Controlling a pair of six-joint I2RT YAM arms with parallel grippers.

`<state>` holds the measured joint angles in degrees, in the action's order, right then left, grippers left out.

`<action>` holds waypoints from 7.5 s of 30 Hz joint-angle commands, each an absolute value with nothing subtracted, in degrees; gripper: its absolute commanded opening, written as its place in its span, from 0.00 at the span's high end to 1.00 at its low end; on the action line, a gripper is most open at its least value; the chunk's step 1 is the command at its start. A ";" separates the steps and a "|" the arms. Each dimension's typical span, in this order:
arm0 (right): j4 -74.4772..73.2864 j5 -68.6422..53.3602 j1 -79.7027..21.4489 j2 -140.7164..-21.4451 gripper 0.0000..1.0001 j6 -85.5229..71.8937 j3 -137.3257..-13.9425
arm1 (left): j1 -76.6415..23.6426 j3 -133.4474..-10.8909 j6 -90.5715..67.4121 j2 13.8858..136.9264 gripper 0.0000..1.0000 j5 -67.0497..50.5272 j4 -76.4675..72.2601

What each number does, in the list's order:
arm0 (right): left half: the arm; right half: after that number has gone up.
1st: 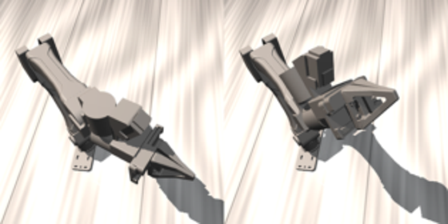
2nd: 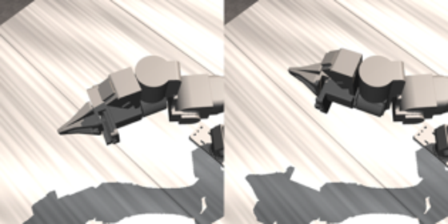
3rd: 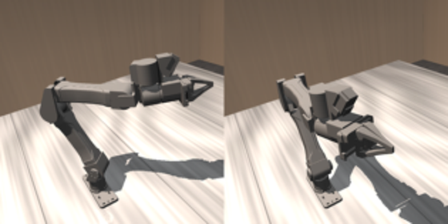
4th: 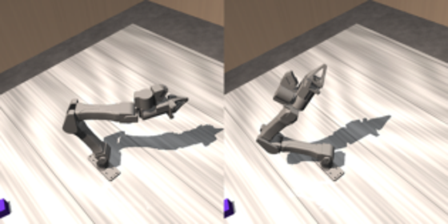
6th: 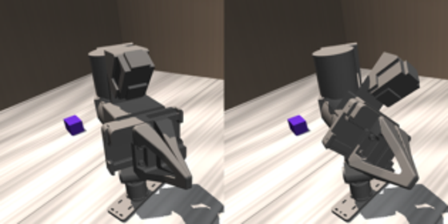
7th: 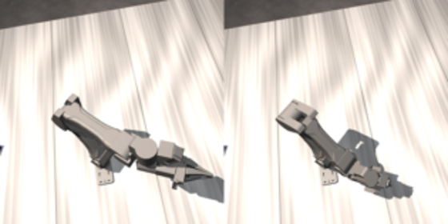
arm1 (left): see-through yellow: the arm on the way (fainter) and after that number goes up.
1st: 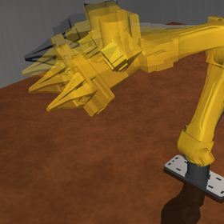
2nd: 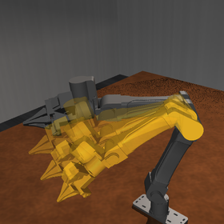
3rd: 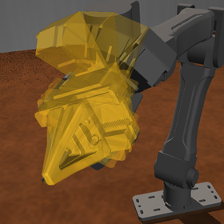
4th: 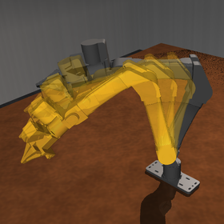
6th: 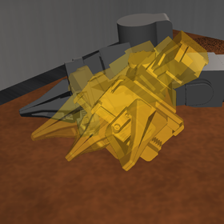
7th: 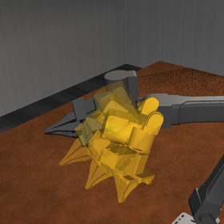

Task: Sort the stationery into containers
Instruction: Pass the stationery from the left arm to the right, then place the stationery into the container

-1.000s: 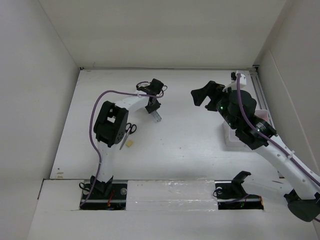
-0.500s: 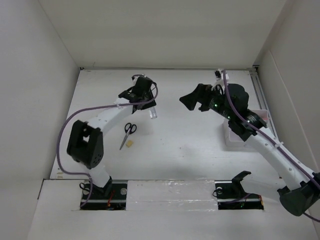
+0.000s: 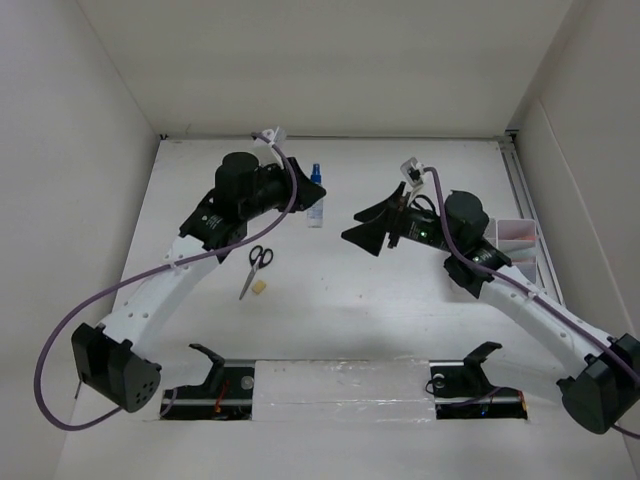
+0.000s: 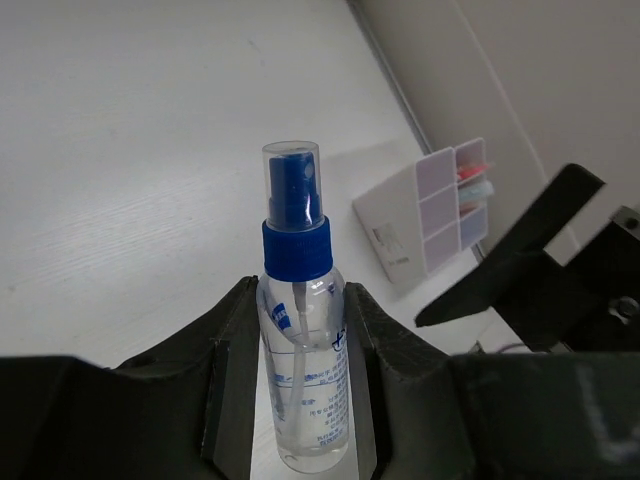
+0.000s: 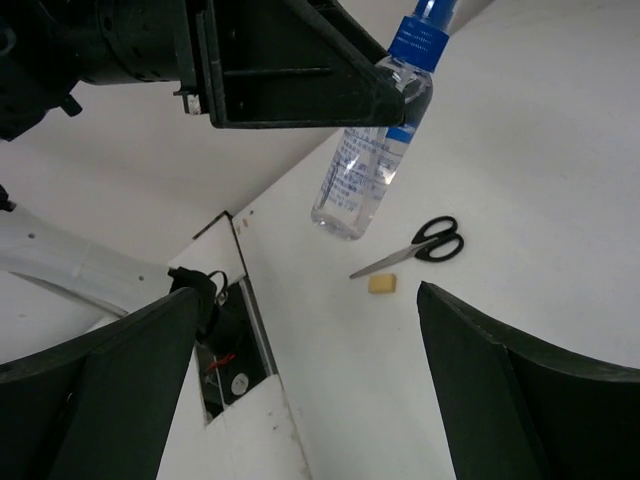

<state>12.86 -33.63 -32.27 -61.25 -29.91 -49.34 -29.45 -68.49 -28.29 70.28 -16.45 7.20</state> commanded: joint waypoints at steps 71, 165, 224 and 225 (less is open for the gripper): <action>21.12 14.06 -41.31 -56.54 1.00 -34.28 -41.94 | -29.27 -64.85 -30.95 48.96 0.00 -4.89 6.64; -77.70 81.83 -18.73 -102.66 1.00 -95.10 -82.62 | -31.20 -53.96 -27.33 41.40 0.00 20.30 26.54; -78.93 80.24 -19.78 -102.66 0.53 -101.87 -78.31 | -31.73 -53.44 -26.81 40.34 0.00 18.72 26.02; -78.93 80.24 -19.78 -102.66 0.50 -102.39 -77.79 | -31.73 -53.44 -26.81 40.34 0.00 18.72 26.02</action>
<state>-76.09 78.43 -19.22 -103.61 -100.51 -77.97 -31.44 -53.91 -27.46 41.01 18.83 28.10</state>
